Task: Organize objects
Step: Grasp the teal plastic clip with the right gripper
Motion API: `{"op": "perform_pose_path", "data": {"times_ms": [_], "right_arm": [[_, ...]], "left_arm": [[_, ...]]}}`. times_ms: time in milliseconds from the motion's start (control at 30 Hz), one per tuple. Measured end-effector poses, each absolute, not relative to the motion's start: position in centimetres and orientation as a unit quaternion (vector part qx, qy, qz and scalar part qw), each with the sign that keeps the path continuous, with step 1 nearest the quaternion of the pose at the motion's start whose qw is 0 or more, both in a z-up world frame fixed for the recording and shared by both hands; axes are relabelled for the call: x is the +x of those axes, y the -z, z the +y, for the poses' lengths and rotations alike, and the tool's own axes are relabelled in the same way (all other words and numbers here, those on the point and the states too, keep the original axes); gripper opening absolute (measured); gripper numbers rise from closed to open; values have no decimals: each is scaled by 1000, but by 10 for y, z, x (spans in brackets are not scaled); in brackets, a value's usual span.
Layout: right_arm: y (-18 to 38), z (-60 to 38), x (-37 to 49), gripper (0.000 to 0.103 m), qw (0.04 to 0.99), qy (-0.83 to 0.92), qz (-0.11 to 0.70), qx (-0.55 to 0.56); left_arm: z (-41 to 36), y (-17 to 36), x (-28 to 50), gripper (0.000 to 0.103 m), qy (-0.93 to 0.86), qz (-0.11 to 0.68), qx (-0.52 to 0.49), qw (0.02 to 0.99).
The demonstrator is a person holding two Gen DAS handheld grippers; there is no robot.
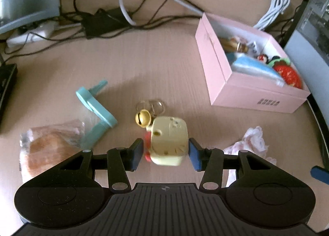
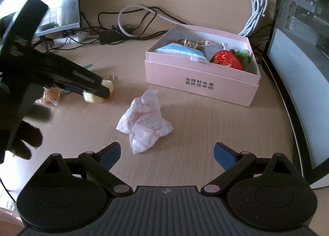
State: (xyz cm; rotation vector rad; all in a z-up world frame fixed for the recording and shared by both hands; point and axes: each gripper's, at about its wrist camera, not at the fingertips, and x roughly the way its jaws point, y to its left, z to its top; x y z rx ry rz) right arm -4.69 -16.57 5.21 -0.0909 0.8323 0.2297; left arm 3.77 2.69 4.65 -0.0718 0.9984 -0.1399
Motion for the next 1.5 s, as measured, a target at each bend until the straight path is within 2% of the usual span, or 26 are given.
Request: {"op": "perform_pose_path", "data": {"times_ms": [267,533,667,833,1133,1300,1367,1400,1467,1500], "right_arm": [[-49,-165,-45,97,907,-112,403,-51],[-45,-141,-36,97,906,-127,396,-77],[-47,-129,-29,97,905,-141,394,-81],[-62,-97,-7,96,905,-186,377,-69],[-67,16,73,78,893,-265,349,-100],[-37,56,116,65,875,-255,391,-126],[-29,55,126,63,867,-255,412,-115],[-26,54,128,54,865,-253,419,-112],[-24,51,128,45,866,-247,421,-112],[-27,48,126,45,865,-246,424,-107]], "left_arm": [[32,-45,21,49,107,469,-56,875],[56,-51,-35,48,150,489,-43,858],[75,-54,-59,48,135,494,-38,858],[108,-59,-69,48,101,483,-79,866],[151,-55,-83,48,63,483,-96,868],[165,-54,-88,48,75,479,-106,868],[170,-52,-89,48,84,478,-113,867],[172,-51,-89,48,88,478,-116,866],[174,-49,-89,48,94,478,-115,866],[174,-49,-88,48,97,478,-112,866]]}}
